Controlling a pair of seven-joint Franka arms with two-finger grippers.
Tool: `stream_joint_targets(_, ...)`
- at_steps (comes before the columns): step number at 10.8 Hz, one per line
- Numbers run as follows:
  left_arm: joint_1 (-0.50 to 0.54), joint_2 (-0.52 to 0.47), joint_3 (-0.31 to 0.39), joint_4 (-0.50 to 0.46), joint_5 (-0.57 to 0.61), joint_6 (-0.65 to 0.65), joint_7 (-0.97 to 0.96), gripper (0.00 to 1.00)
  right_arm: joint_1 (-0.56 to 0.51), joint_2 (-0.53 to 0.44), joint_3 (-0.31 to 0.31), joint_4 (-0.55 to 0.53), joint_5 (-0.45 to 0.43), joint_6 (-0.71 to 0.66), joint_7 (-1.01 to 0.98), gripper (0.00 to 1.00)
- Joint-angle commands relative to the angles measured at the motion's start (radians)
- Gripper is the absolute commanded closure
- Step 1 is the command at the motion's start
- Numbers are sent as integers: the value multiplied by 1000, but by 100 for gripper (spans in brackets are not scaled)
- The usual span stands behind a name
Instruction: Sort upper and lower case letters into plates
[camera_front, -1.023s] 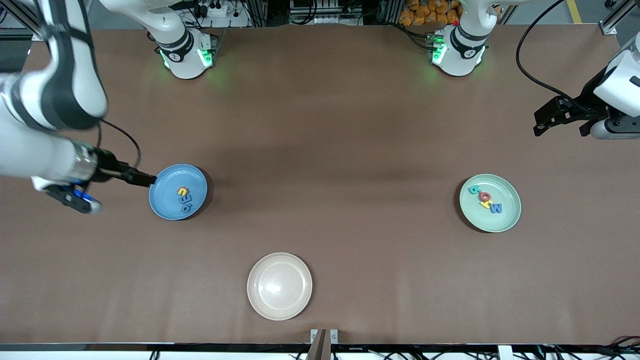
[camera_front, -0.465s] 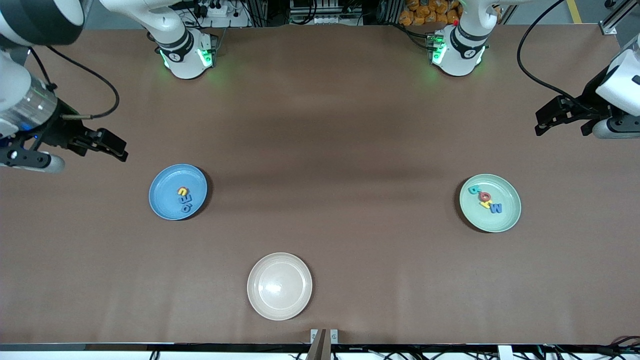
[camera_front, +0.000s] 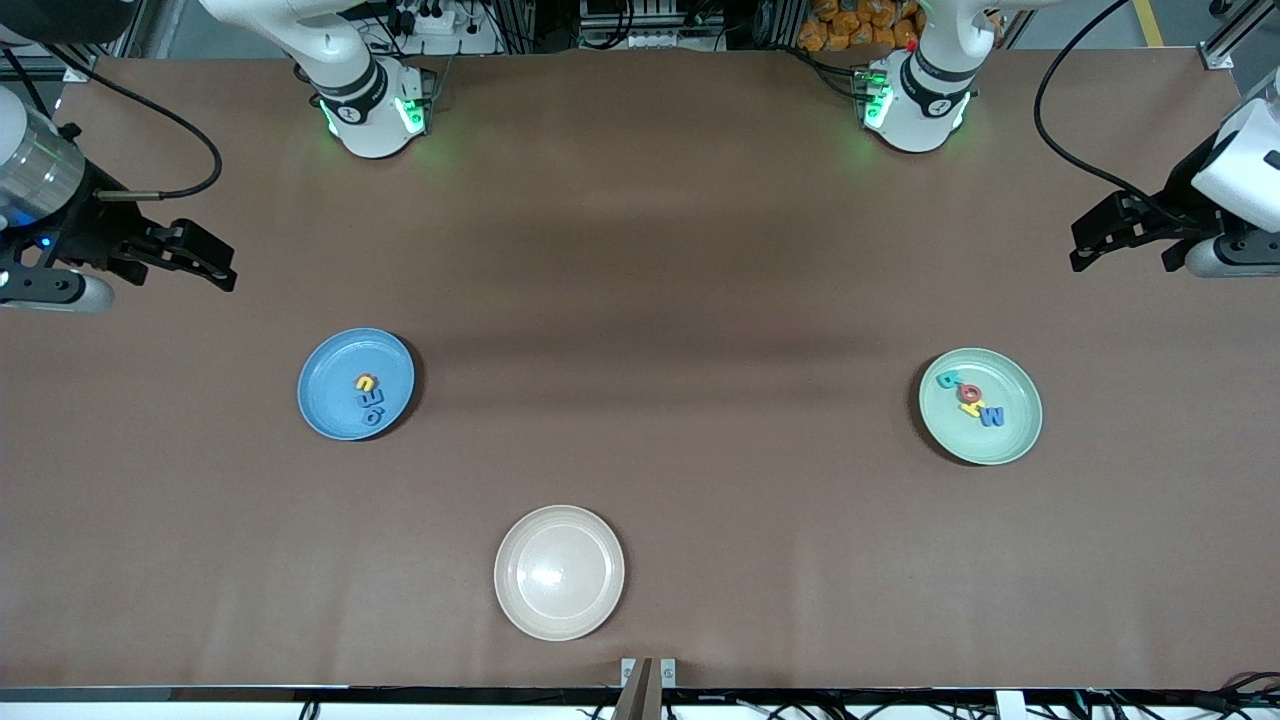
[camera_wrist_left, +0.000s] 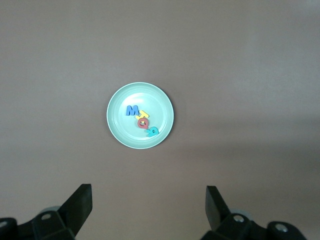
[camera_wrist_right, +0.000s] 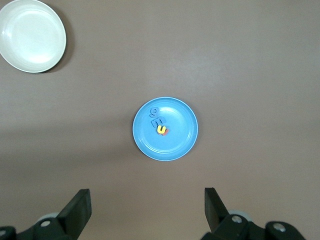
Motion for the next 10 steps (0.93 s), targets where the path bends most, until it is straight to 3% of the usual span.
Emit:
stream_joint_targets(1, 8, -8, -2, 11, -18, -7, 18, 0, -60, 4, 51, 10, -16, -17, -22, 0)
stream_joint_targets(3, 10, -8, -1, 17, -23, -7, 18, 0, -107, 1, 103, 10, -19, -18, -22, 0)
stream_joint_targets(6, 10, -5, -1, 31, -15, -7, 18, 0, -147, -1, 126, 13, -14, -52, -26, 0)
stream_joint_targets(8, 10, -3, -1, 36, -17, -7, 18, 0, -213, -1, 209, 14, -19, -51, -17, 0)
stream_joint_targets(10, 10, -3, 1, 36, -13, -7, 18, 0, -216, -1, 211, 14, -20, -51, -20, 0)
